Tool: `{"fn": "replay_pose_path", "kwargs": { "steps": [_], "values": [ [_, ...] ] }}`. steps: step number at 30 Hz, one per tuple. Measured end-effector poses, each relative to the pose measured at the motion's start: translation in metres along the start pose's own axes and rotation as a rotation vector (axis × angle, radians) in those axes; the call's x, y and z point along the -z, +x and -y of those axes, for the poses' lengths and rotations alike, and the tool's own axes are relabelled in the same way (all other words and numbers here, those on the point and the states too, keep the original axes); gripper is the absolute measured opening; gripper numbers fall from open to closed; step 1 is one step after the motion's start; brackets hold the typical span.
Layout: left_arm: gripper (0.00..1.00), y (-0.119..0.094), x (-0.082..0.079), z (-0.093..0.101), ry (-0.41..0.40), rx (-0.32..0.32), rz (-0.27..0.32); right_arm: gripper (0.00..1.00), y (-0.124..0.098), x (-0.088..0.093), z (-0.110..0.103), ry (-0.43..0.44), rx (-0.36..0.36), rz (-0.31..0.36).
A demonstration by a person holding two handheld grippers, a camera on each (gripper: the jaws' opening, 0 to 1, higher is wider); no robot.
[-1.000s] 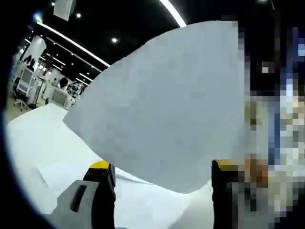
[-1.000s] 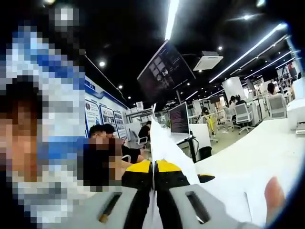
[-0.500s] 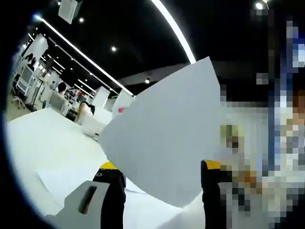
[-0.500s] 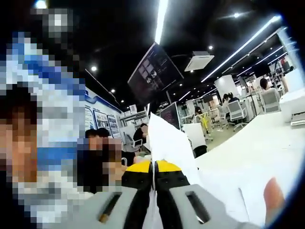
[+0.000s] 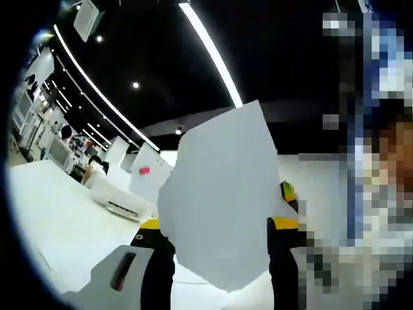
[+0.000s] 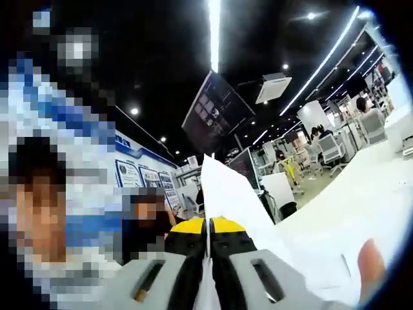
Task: Organize the stack of printing papers by aligning and flattening the scattered papers on the table
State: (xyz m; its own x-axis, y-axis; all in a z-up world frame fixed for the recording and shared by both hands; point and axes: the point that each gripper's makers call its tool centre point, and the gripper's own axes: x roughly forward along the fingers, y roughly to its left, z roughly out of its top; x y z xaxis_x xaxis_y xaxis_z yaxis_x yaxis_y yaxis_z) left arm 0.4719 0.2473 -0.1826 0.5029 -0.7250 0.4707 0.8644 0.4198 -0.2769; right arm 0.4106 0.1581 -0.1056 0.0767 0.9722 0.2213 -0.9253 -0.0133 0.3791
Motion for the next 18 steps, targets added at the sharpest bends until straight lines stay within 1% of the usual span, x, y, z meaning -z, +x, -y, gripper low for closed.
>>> {"fn": "replay_pose_path", "kwargs": {
  "steps": [1, 3, 6, 9, 11, 12, 13, 14, 15, 16, 17, 18],
  "values": [
    [0.60, -0.001, 0.000, -0.004, -0.008, -0.009, 0.005, 0.00, 0.001, -0.002, -0.007, 0.021, -0.027, 0.010],
    [0.62, -0.003, 0.000, -0.008, -0.021, -0.019, 0.014, 0.00, 0.001, -0.006, -0.016, 0.029, -0.065, 0.030],
    [0.66, -0.006, 0.000, -0.016, -0.025, -0.037, 0.035, 0.00, 0.002, -0.009, -0.021, 0.036, -0.081, 0.039],
    [0.69, -0.007, -0.001, -0.016, -0.042, -0.027, 0.059, 0.00, 0.005, -0.003, -0.023, 0.036, -0.081, 0.027],
    [0.69, -0.005, -0.001, -0.011, -0.063, -0.004, 0.068, 0.00, 0.007, 0.008, -0.021, 0.043, -0.072, 0.014],
    [0.69, -0.004, -0.001, -0.009, -0.068, 0.001, 0.067, 0.00, 0.008, 0.012, -0.016, 0.046, -0.058, 0.005],
    [0.70, -0.002, 0.000, -0.008, -0.068, 0.001, 0.065, 0.00, 0.007, 0.011, -0.012, 0.072, -0.061, 0.011],
    [0.71, -0.001, 0.001, -0.008, -0.061, -0.008, 0.065, 0.00, 0.007, 0.013, -0.014, 0.104, -0.076, 0.027],
    [0.68, -0.001, 0.001, -0.009, -0.059, -0.012, 0.063, 0.00, 0.006, 0.017, -0.012, 0.108, -0.075, 0.026],
    [0.64, -0.001, 0.001, -0.008, -0.064, -0.002, 0.058, 0.00, 0.005, 0.018, -0.010, 0.112, -0.070, 0.028],
    [0.61, -0.002, 0.000, -0.007, -0.077, 0.011, 0.061, 0.00, 0.003, 0.017, -0.009, 0.119, -0.064, 0.038],
    [0.60, -0.004, -0.002, -0.008, -0.092, 0.013, 0.073, 0.00, 0.000, 0.010, -0.004, 0.116, -0.058, 0.053]
  ]
}}
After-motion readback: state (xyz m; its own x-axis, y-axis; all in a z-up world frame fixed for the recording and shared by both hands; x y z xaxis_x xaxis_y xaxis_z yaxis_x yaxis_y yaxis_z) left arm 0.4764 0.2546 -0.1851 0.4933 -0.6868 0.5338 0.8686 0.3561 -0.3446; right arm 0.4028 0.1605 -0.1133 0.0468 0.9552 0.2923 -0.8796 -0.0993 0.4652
